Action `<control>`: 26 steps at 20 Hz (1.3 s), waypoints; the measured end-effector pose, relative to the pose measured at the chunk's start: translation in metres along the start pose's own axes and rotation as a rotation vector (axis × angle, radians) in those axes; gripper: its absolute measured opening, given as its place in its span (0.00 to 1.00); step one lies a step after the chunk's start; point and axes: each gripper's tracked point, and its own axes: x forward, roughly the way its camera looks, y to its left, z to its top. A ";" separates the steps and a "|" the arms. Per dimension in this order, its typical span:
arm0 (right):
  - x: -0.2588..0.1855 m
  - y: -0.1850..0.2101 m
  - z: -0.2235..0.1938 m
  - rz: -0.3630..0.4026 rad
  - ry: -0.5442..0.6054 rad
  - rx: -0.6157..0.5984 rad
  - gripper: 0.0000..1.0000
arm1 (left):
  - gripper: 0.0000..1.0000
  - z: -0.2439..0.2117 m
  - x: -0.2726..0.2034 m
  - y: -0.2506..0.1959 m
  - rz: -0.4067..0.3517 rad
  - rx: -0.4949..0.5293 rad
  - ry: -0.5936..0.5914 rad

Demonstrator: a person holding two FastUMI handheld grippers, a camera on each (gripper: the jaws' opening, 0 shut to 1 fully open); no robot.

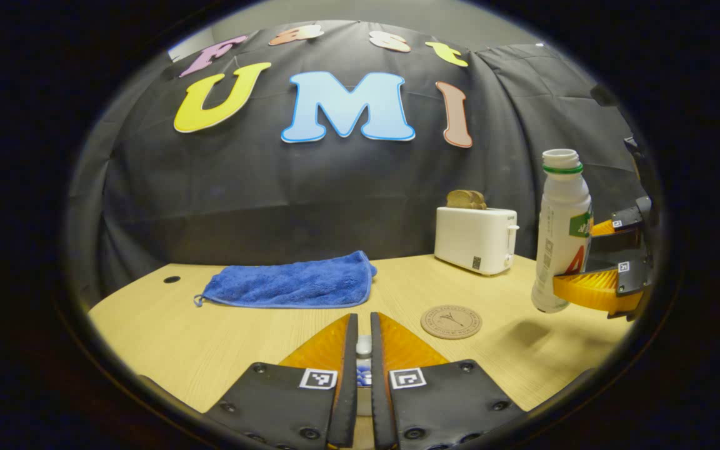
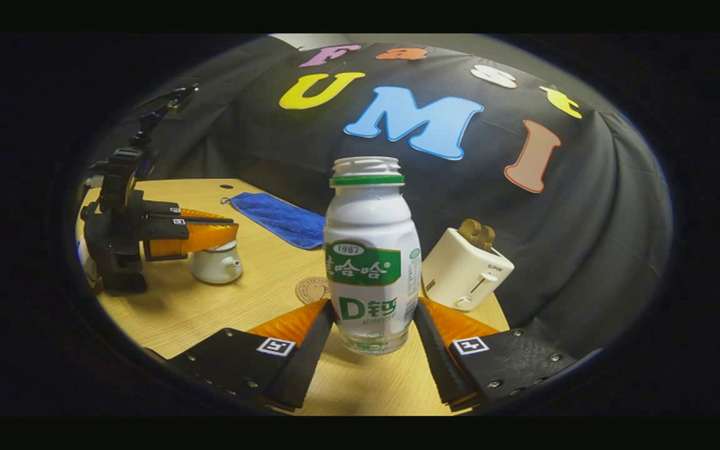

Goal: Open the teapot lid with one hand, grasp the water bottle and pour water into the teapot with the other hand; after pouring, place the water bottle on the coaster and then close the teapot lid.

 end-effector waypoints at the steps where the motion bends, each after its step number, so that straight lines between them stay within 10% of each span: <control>1: 0.000 0.000 0.000 0.000 0.000 0.003 0.77 | 0.19 0.000 -0.001 0.000 0.001 -0.002 -0.003; 7: 0.005 0.003 0.006 0.002 -0.003 0.024 0.77 | 0.32 0.015 -0.010 0.009 0.012 -0.038 -0.048; 26: 0.113 0.040 0.038 0.024 -0.005 0.303 0.77 | 0.25 0.036 -0.029 0.034 0.034 -0.139 -0.115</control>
